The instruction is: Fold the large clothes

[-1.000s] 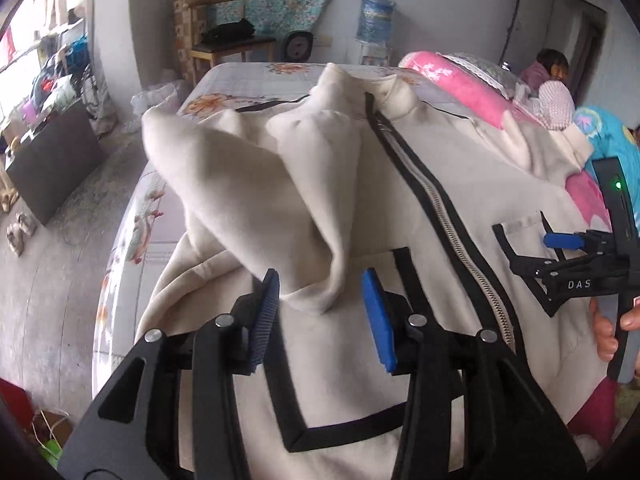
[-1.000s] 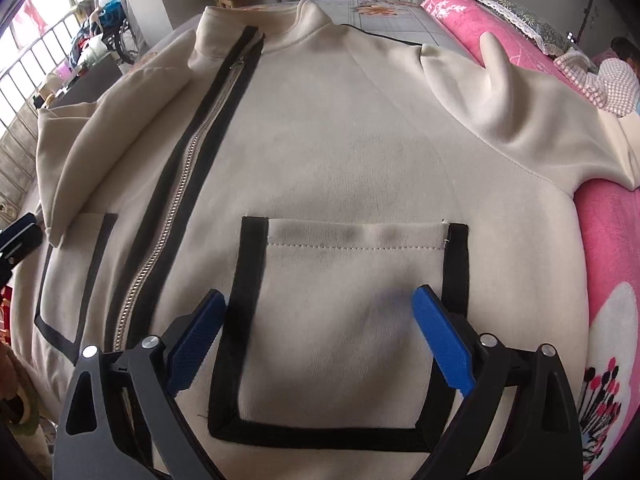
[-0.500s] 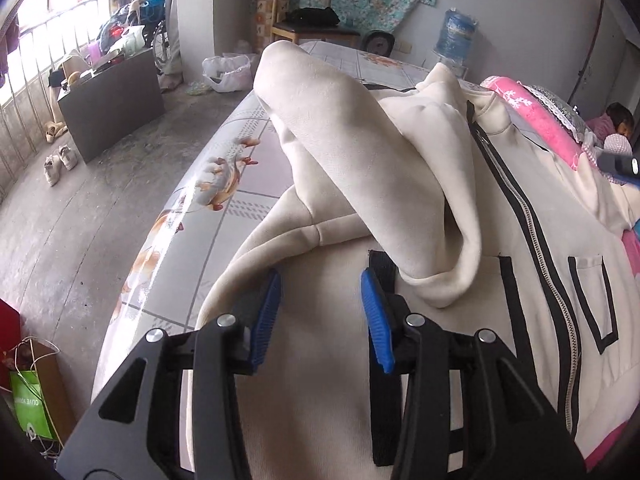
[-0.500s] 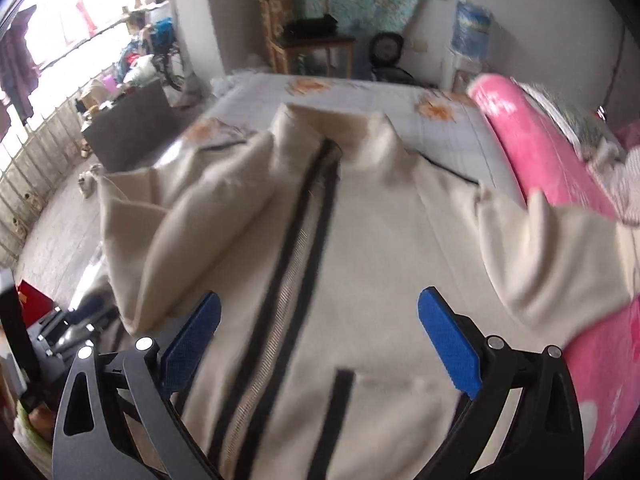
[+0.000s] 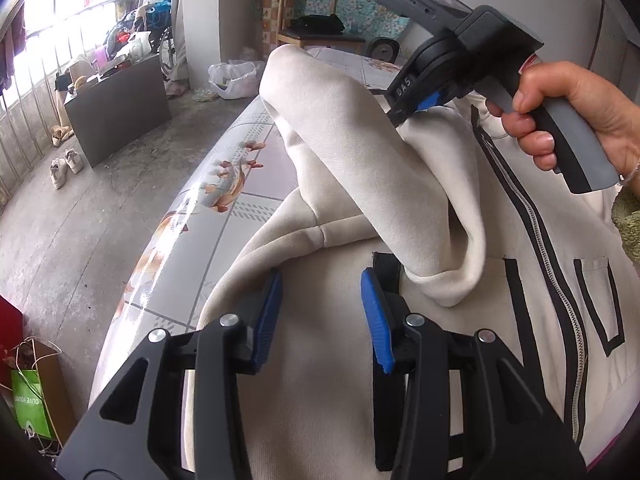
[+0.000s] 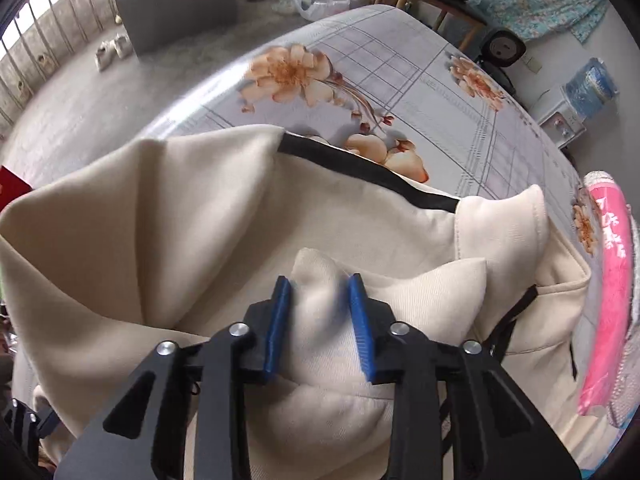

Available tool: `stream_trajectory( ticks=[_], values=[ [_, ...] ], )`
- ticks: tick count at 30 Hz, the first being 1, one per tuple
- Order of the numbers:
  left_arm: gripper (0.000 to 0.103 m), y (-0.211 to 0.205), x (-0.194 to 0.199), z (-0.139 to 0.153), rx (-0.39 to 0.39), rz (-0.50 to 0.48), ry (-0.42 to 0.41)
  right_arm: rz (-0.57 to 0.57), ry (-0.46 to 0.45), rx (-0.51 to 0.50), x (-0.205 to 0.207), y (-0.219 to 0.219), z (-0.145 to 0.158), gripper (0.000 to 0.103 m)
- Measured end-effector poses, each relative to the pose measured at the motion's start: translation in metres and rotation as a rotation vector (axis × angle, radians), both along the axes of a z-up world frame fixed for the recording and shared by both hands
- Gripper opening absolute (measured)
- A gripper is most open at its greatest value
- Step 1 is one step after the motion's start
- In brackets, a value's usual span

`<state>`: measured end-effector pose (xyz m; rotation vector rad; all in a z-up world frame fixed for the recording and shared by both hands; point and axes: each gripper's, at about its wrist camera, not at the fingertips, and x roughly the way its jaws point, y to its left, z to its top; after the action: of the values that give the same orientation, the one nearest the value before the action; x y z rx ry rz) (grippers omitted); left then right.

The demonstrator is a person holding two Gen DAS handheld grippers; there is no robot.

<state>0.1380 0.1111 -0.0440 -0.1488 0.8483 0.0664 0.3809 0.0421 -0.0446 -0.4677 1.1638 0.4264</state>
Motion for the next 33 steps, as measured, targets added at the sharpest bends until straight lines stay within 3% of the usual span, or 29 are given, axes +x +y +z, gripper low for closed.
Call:
stream_trajectory(
  ticks=[4, 8, 11, 14, 16, 18, 20, 22, 24, 27, 33],
  values=[
    [0.039, 0.004, 0.000, 0.000, -0.025, 0.003, -0.004, -0.029, -0.116, 0.147, -0.029, -0.036, 0.059, 0.010],
    [0.039, 0.006, 0.001, 0.001, -0.038, 0.006, -0.004, -0.075, -0.248, 0.356, -0.090, -0.109, 0.125, 0.010],
    [0.039, 0.007, 0.002, 0.001, -0.048, 0.009, -0.002, -0.135, -0.319, 0.446, -0.146, -0.176, 0.143, 0.010],
    [0.039, 0.010, 0.003, 0.000, -0.065, 0.013, 0.001, -0.238, -0.261, 0.481, -0.188, -0.239, 0.119, 0.018],
    [0.038, 0.010, 0.003, 0.000, -0.065, 0.014, 0.003, -0.339, -0.191, 0.428, -0.199, -0.274, 0.086, 0.036],
    [0.038, 0.010, 0.004, 0.000, -0.059, 0.014, 0.005, -0.467, -0.115, 0.421, -0.208, -0.310, 0.057, 0.036],
    [0.038, 0.008, 0.004, 0.000, -0.049, 0.014, 0.009, -0.574, -0.032, 0.516, -0.211, -0.340, 0.036, 0.036],
    [0.038, 0.006, 0.005, 0.000, -0.037, 0.015, 0.014, -0.641, 0.016, 0.613, -0.209, -0.359, 0.027, 0.047],
    [0.038, 0.004, 0.004, 0.001, -0.027, 0.019, 0.020, -0.669, 0.055, 0.668, -0.200, -0.363, 0.017, 0.052],
    [0.038, 0.005, 0.005, 0.002, -0.018, 0.018, 0.036, -0.665, 0.117, 0.669, -0.179, -0.352, 0.001, 0.052],
    [0.038, 0.002, -0.001, 0.004, 0.037, -0.018, 0.065, -0.581, 0.089, 0.491, -0.145, -0.314, -0.018, 0.046]
  ],
)
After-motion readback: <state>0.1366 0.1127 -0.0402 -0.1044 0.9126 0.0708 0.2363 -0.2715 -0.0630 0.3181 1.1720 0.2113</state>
